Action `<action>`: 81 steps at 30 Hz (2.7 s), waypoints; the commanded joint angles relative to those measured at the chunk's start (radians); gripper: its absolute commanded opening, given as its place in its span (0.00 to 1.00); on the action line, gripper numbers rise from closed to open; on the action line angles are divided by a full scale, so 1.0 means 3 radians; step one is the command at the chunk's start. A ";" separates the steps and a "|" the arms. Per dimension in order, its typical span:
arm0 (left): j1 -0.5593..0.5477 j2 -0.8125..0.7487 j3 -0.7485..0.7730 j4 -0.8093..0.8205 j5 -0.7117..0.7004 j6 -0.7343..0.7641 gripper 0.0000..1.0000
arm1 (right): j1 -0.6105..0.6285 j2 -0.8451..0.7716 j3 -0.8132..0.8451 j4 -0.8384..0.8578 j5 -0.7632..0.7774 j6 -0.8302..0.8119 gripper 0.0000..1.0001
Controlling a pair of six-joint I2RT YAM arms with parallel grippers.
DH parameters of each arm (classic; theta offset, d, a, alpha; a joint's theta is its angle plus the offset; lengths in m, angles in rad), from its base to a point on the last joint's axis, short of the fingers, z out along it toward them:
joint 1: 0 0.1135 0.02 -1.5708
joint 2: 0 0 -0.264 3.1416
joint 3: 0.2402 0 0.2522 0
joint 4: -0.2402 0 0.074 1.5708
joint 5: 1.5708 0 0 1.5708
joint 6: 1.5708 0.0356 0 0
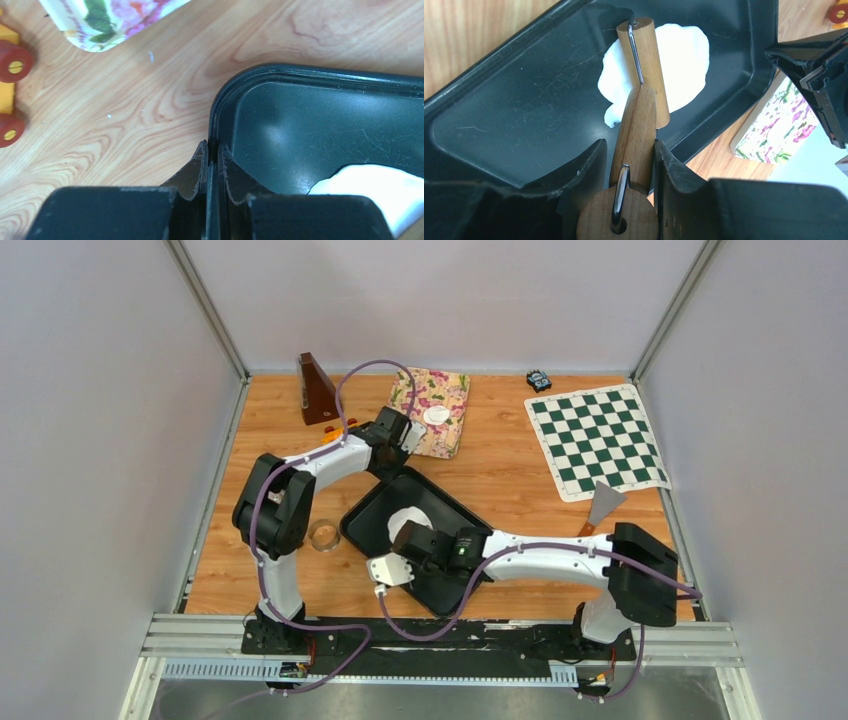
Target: Roll out the dumpling wrappers from the dough
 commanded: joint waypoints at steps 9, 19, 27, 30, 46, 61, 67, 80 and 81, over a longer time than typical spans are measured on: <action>-0.0016 -0.0215 0.0058 0.0076 0.0049 -0.0011 0.00 | -0.0234 0.0775 -0.0083 -0.0339 -0.0003 0.0662 0.00; -0.0016 -0.0228 0.0042 0.0079 0.0074 -0.0018 0.00 | -0.0270 0.0829 -0.0057 -0.0241 0.0042 0.0649 0.00; -0.0016 -0.0195 0.0038 0.0065 0.0076 -0.0012 0.00 | -0.0267 0.0476 -0.0174 -0.0521 -0.0447 0.0506 0.00; -0.0016 -0.0169 0.0028 0.0054 0.0055 -0.0004 0.00 | -0.0277 0.0269 -0.0244 -0.0546 -0.0583 0.0402 0.00; 0.0339 -0.0259 0.0313 0.0007 0.0136 0.0026 0.42 | -0.0298 -0.0184 -0.0104 -0.0847 -0.0992 0.0173 0.00; 0.0382 0.0207 0.0363 -0.0008 0.0168 0.0149 0.37 | -0.0733 -0.0319 0.0545 -0.0511 -0.0427 0.0085 0.00; 0.0382 0.0281 0.0303 -0.0027 0.0177 0.0179 0.28 | -0.0851 -0.0129 0.0728 -0.0275 -0.0328 0.0090 0.00; 0.0382 0.0371 0.0189 -0.0060 0.0218 0.0031 0.00 | -0.0674 0.0347 0.0638 0.0356 0.0048 0.0180 0.00; 0.0380 0.0368 0.0183 -0.0054 0.0218 0.0016 0.00 | -0.0647 0.0389 0.0623 0.0393 0.0101 0.0183 0.00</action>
